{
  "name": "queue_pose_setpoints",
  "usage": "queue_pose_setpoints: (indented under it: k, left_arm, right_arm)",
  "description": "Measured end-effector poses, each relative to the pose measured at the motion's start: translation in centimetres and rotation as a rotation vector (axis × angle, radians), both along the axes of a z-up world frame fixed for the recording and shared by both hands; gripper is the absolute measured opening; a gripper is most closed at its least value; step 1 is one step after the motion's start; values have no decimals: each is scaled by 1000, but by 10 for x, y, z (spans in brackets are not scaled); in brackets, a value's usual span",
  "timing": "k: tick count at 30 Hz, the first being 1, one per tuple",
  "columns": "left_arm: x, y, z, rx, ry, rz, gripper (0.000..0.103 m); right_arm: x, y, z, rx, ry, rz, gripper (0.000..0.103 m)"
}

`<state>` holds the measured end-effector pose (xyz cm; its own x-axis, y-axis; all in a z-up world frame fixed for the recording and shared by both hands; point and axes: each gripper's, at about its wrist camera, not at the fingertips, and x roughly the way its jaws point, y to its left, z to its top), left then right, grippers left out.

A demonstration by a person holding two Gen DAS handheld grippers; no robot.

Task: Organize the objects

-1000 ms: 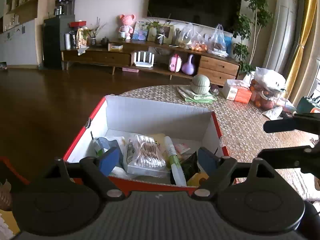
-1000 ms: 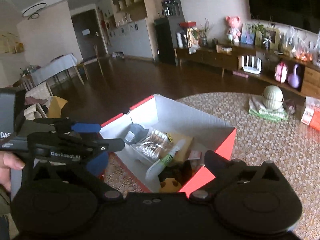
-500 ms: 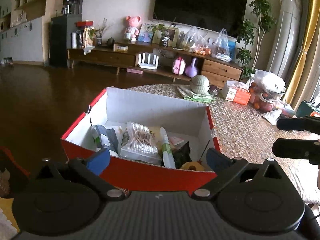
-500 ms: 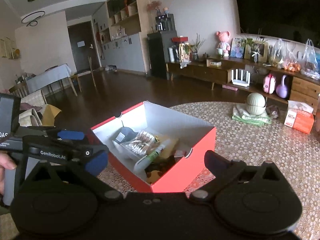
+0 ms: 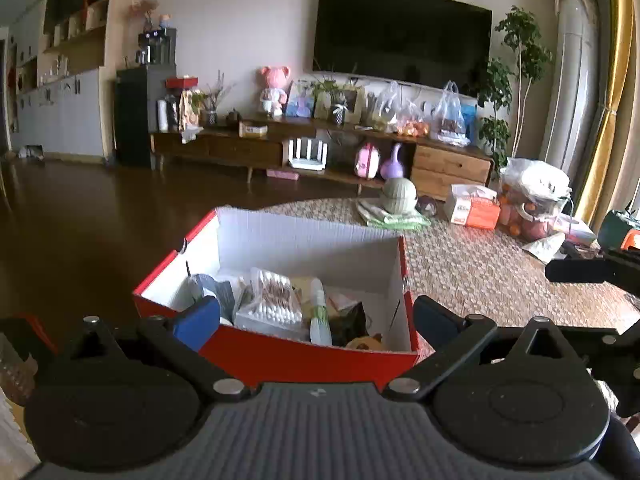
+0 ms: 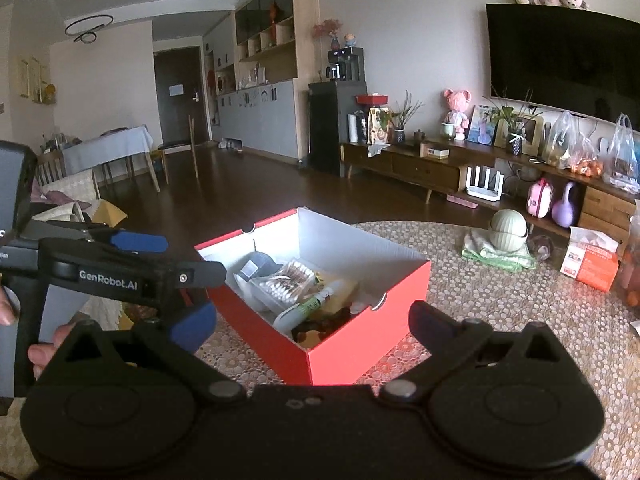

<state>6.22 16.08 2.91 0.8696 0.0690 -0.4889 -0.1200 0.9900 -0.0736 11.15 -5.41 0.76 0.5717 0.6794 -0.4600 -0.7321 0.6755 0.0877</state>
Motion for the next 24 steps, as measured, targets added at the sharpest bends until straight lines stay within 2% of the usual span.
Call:
queue_pose_setpoints:
  k: [5,15,24]
  left_arm:
    - [1,3,4,-63,-2,-1,103]
    - [9,2,-2,9,33,97,103]
    - [12,0,-6,-4,58,83,103]
  right_arm:
    - [0,-8,0,22,12,-12,103]
    - [0,-20,-8,36,35,-49,103]
    - [2,-28,-12,34,45,-69,103]
